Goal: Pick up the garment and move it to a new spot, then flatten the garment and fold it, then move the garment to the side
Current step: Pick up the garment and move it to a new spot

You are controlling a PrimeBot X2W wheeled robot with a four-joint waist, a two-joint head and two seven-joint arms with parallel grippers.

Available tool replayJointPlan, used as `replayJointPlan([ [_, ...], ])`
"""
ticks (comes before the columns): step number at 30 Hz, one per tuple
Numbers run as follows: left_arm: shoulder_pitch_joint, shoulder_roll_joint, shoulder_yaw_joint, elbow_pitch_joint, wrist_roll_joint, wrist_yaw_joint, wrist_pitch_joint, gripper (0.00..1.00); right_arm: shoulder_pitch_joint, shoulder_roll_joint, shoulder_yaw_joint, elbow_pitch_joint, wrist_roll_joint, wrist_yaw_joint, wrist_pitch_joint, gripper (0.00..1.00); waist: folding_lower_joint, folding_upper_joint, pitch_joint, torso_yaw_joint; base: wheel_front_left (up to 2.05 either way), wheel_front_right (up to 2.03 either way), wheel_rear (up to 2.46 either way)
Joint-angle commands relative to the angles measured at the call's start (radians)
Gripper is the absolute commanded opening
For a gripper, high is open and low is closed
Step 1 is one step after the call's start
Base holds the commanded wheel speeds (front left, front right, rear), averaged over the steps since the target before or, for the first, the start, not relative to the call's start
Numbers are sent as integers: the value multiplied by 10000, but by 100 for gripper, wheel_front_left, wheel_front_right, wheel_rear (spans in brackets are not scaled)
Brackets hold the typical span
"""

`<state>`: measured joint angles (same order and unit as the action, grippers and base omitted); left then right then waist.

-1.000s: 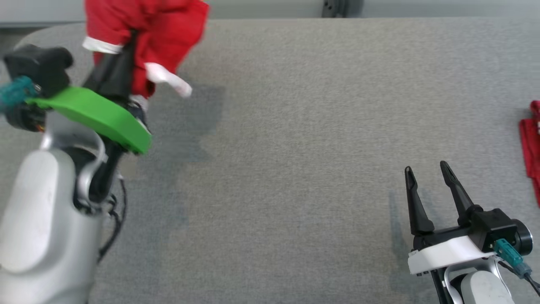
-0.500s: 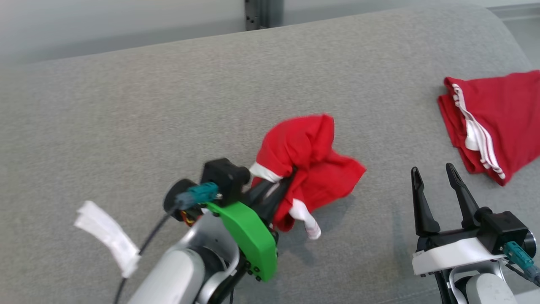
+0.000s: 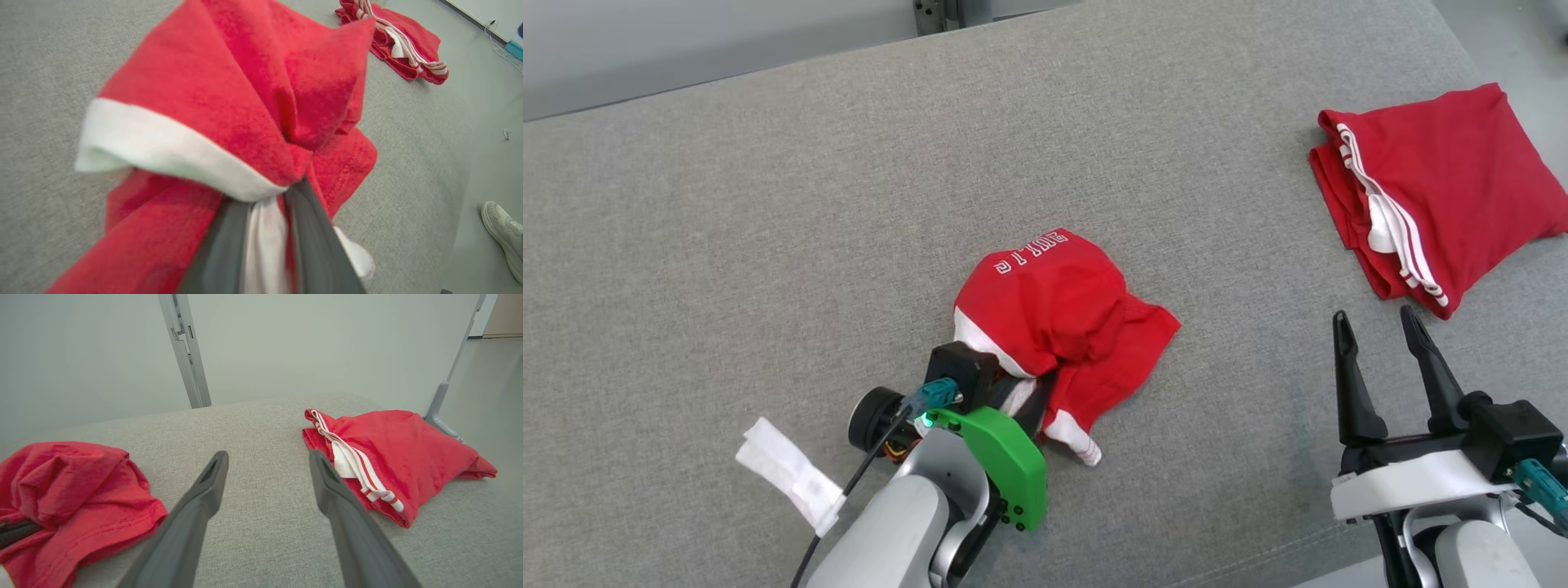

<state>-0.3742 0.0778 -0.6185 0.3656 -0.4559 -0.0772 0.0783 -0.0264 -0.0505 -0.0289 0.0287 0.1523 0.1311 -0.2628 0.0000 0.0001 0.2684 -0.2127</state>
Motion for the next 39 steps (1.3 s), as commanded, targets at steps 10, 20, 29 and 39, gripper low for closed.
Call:
replayJointPlan([
  [10, 2107, 1179, 1018, -2654, 264, 1423, -1703, 100, 695, -21, -1126, -268, -448, -6, -24, 100, 0, -1, -1256, 997, 0, 0, 0],
  [20, 4169, 1772, 2484, -3019, 139, 2440, -3277, 100, 1405, -16, -1652, -452, -1214, -6, -24, 100, 0, -1, -2414, 2275, 0, 0, 0],
  [29, 5004, 1255, 4175, -2701, 906, 1987, -3438, 100, 2111, -15, -1280, -6, -1167, -6, -24, 100, 0, -1, -3110, 3085, 0, 0, 0],
  [39, 5470, 288, 5825, -2615, 2092, 772, -3433, 100, 2338, -19, -1021, 407, -672, -6, -24, 100, 0, -1, -3249, 2997, 0, 0, 0],
])
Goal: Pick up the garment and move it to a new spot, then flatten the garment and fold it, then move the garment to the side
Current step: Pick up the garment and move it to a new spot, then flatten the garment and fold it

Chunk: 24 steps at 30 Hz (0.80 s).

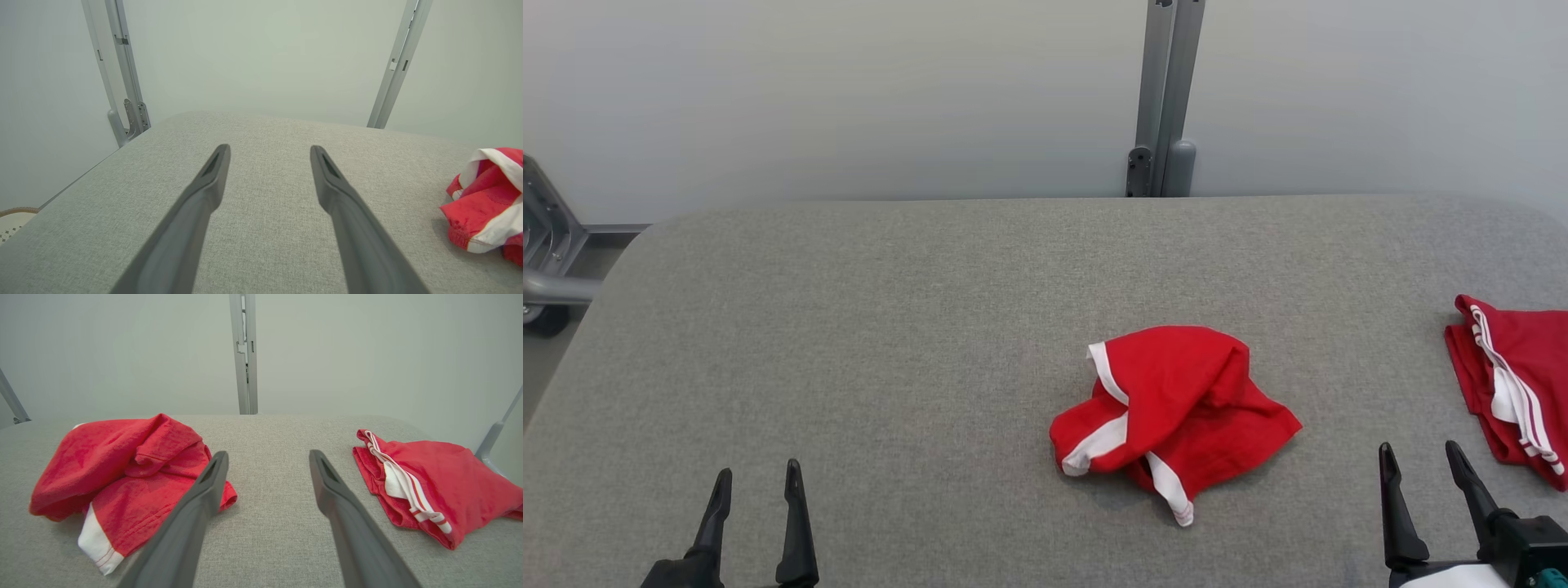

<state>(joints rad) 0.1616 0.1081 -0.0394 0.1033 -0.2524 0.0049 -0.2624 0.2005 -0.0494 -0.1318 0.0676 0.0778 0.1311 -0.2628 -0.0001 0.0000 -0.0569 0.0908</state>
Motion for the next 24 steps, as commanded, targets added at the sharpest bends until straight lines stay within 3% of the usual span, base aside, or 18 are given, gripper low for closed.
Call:
replayJointPlan([
  [1, 102, -85, 121, -2, 139, -150, -26, 100, 50, -32, 28, 17, 83, -6, -24, 100, 1, 0, 11, -73, 0, 0, 0],
  [9, -24, -379, 544, 72, 627, -784, -27, 100, -113, -30, 34, -105, -38, -6, -24, 100, 1, 0, 96, -274, 0, 0, 0],
  [18, -118, -509, 655, 143, 880, -1094, -28, 100, -168, -30, 3, -156, -80, -6, -24, 100, 1, 0, 193, -384, 0, 0, 0],
  [24, -483, -566, 37, -498, 532, -1266, -26, 100, -393, -30, 70, -276, -110, -7, -24, 100, 1, 0, 319, -710, 0, 0, 0],
])
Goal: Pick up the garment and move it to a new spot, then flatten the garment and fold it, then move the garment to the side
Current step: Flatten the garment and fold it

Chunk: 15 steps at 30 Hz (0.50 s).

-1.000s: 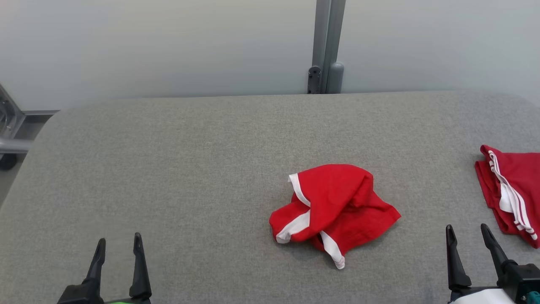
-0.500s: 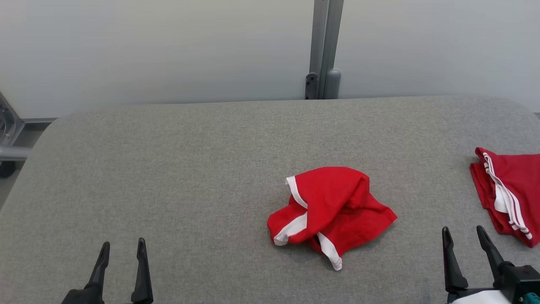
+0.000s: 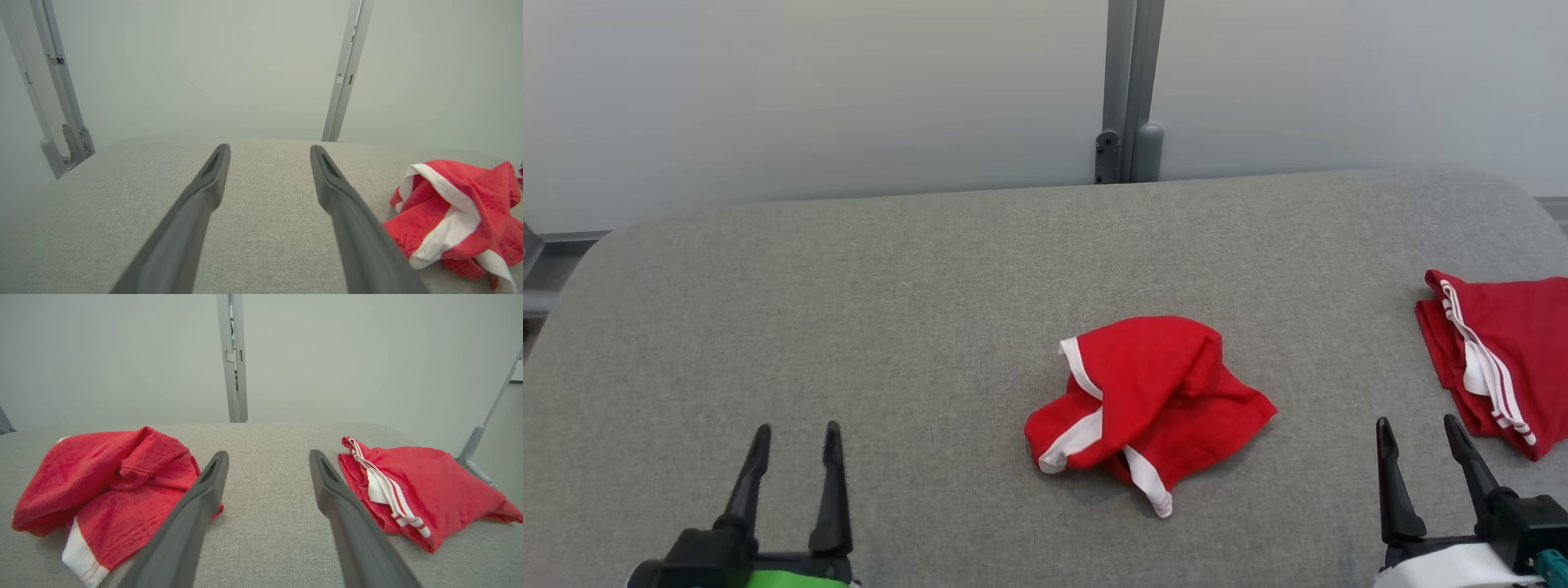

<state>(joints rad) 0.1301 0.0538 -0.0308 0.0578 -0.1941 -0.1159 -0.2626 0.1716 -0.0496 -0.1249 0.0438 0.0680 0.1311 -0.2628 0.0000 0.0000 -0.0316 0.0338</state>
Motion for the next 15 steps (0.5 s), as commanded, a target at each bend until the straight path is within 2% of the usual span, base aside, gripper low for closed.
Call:
replayJointPlan([
  [1, -243, -23, -294, -146, -78, -73, -25, 100, -181, -28, 36, -91, -42, -7, -24, 100, 0, 0, 109, -250, 0, 0, 0],
  [5, -720, 1, -1691, -125, -180, -151, 24, 100, -440, -32, 129, -267, -50, -7, -24, 100, 0, 0, 294, -786, 0, 0, 0],
  [8, -1085, 211, -2904, 157, -480, -150, 605, 100, -613, -27, 168, -370, 64, -7, -24, 100, 0, 0, 478, -1206, 0, 0, 0],
  [10, -1447, 558, -3634, 454, -616, -151, 1039, 100, -695, -25, 200, -400, 159, -7, -24, 100, 0, 0, 665, -1479, 0, 0, 0],
  [15, -2222, 936, -4766, 1574, -1243, -146, 1769, 100, -799, -24, 186, -344, 355, -7, -24, 100, 0, 0, 1102, -1987, 0, 0, 0],
])
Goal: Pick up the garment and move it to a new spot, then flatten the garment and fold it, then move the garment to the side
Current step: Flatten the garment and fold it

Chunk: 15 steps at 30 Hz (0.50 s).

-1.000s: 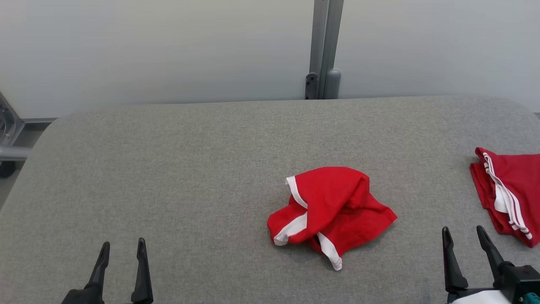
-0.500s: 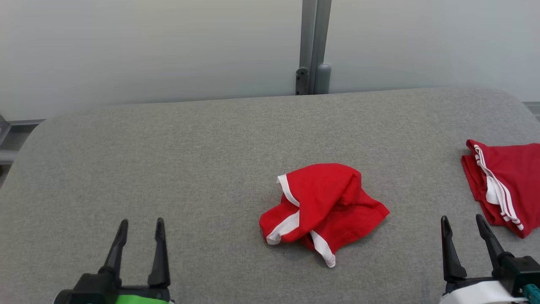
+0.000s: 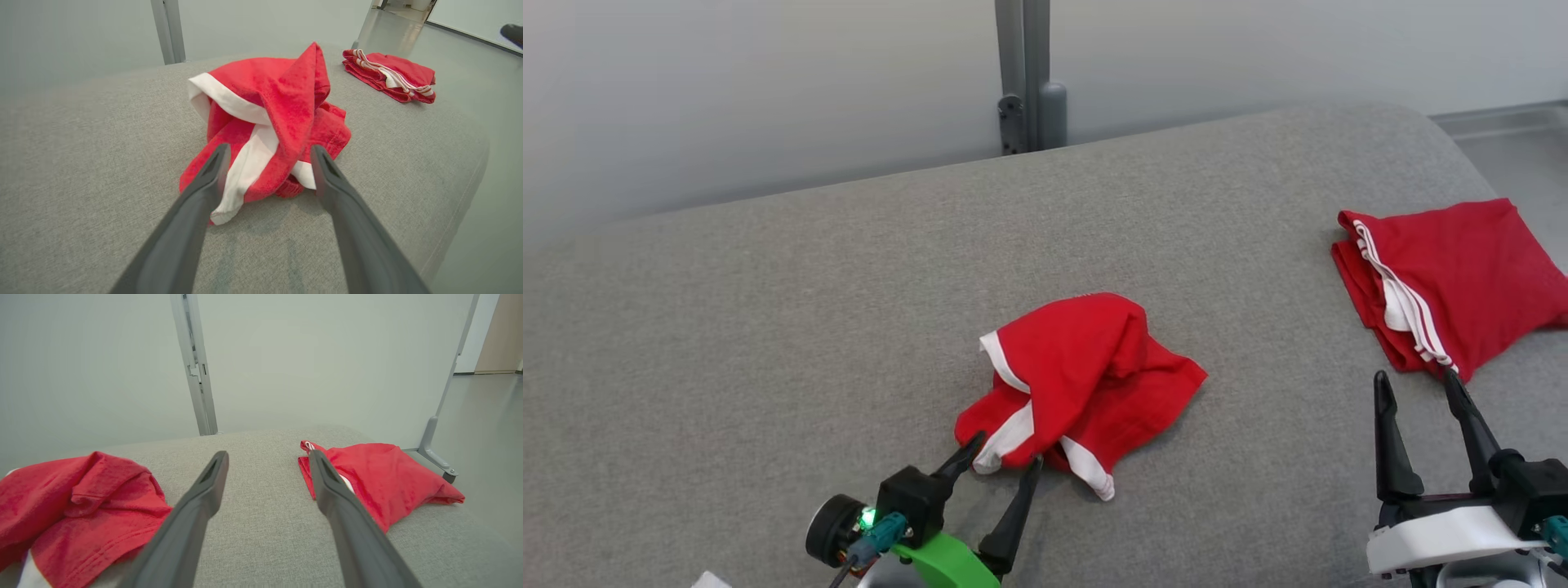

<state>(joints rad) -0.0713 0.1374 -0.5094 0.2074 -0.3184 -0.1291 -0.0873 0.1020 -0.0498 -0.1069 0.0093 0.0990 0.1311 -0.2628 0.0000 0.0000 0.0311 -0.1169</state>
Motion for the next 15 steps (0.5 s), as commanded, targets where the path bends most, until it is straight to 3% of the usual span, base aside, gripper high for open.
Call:
replayJointPlan([
  [1, -391, 217, -11, 367, 29, -14, 52, 100, -127, -20, -7, 17, 75, -7, -24, 100, 0, 0, 545, -567, 0, 0, 0],
  [11, -1295, 164, -161, 2291, -236, 47, 164, 100, -301, -22, -8, 60, 247, -5, -24, 100, 0, 0, 859, -1009, 0, 0, 0],
  [12, -1369, 174, -234, 2355, -280, 29, 172, 53, -308, -22, -20, 62, 262, -5, -24, 100, 0, 0, 869, -1007, 0, 0, 0],
  [13, -1419, 200, -289, 2416, -311, 21, 169, 35, -314, -22, -39, 65, 269, -5, -24, 100, 0, 0, 869, -996, 0, 0, 0],
  [14, -1417, 191, -318, 2470, -447, 9, 179, 0, -316, -22, -61, 72, 276, -5, -24, 100, 0, 0, 865, -977, 0, 0, 0],
  [15, -1426, 196, -355, 2501, -493, -2, 165, 0, -321, -22, -81, 83, 285, -5, -24, 100, 0, 0, 863, -951, 0, 0, 0],
])
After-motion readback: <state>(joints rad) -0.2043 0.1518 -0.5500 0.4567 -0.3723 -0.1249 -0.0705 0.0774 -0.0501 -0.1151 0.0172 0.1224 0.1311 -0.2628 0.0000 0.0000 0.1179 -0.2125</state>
